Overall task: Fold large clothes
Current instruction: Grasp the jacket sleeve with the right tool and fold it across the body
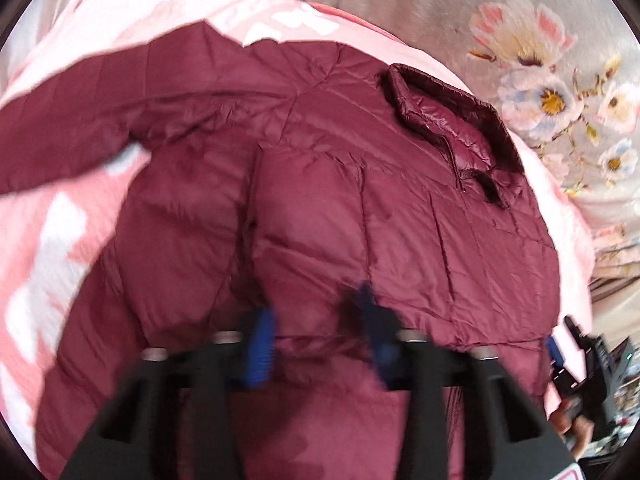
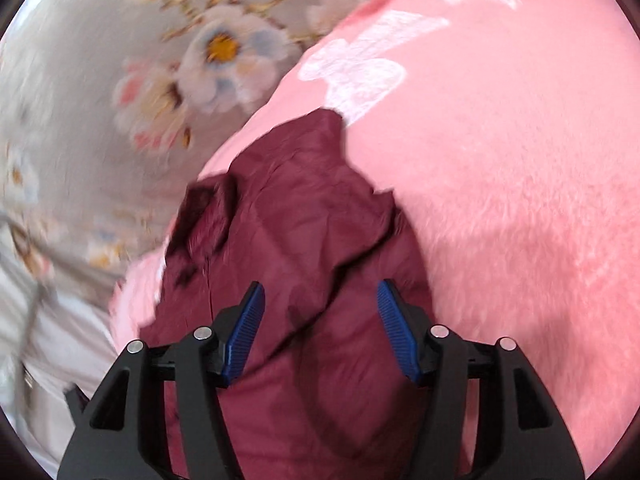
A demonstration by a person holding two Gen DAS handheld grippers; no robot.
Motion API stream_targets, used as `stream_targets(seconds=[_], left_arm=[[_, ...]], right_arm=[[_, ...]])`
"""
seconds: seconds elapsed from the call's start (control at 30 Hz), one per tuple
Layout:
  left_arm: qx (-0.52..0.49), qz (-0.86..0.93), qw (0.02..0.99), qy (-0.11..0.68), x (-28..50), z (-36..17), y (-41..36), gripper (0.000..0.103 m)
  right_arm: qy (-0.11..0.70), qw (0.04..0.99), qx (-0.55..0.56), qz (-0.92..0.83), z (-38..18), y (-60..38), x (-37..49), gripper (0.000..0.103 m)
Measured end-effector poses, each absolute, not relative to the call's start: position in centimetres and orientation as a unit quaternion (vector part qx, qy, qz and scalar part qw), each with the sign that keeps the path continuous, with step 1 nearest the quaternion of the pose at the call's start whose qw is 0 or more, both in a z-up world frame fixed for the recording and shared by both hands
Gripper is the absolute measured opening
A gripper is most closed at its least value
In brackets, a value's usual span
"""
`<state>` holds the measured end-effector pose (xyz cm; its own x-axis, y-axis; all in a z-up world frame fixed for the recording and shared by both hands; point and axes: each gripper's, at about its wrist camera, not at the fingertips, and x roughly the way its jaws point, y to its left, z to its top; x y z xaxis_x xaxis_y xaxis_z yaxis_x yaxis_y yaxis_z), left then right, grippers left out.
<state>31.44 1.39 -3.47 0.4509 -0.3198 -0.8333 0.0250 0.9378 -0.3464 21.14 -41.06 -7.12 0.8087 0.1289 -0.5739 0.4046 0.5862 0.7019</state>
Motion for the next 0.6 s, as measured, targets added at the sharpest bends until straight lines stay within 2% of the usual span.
stream_targets(seconds=[0.03, 0.1, 0.13, 0.17, 0.2, 0.27, 0.33, 0.47, 0.6], left_arm=[[-0.132, -0.095, 0.847, 0.506, 31.6, -3.1, 1.4, 0.003], [-0.122, -0.089, 0.857, 0.493, 31.9, -2.4, 1.7, 0.001], [-0.113, -0.085, 0.862, 0.486, 32.1, -2.0, 1.9, 0.001], [-0.108, -0.082, 0.866, 0.480, 32.2, -1.7, 2.1, 0.001], [-0.102, -0.079, 0.870, 0.475, 32.1, -1.5, 2.4, 0.001], [-0.097, -0.077, 0.873, 0.471, 32.1, -1.4, 2.7, 0.001], [-0.094, -0.079, 0.871, 0.475, 32.0, -2.1, 3.1, 0.001], [-0.071, -0.076, 0.861, 0.498, 31.9, -5.3, 2.6, 0.001], [-0.028, -0.061, 0.876, 0.478, 31.2, -5.6, 1.7, 0.003]], right_arm=[[0.296, 0.836, 0.453, -0.087, -7.2, -41.5, 21.4, 0.055], [0.295, 0.830, 0.464, -0.095, -7.4, -42.3, 22.4, 0.048], [0.297, 0.826, 0.469, -0.097, -7.6, -42.7, 23.0, 0.033], [0.306, 0.824, 0.467, -0.094, -7.6, -42.9, 23.6, 0.005], [0.309, 0.826, 0.464, -0.089, -7.4, -42.8, 24.0, 0.002], [0.287, 0.847, 0.439, -0.087, -5.7, -42.3, 23.5, 0.001], [0.265, 0.885, 0.369, -0.102, -3.1, -40.8, 22.2, 0.001], [0.329, 0.892, 0.264, -0.161, -4.3, -38.8, 23.5, 0.000], [0.369, 0.882, 0.237, -0.175, -6.3, -38.3, 24.1, 0.002]])
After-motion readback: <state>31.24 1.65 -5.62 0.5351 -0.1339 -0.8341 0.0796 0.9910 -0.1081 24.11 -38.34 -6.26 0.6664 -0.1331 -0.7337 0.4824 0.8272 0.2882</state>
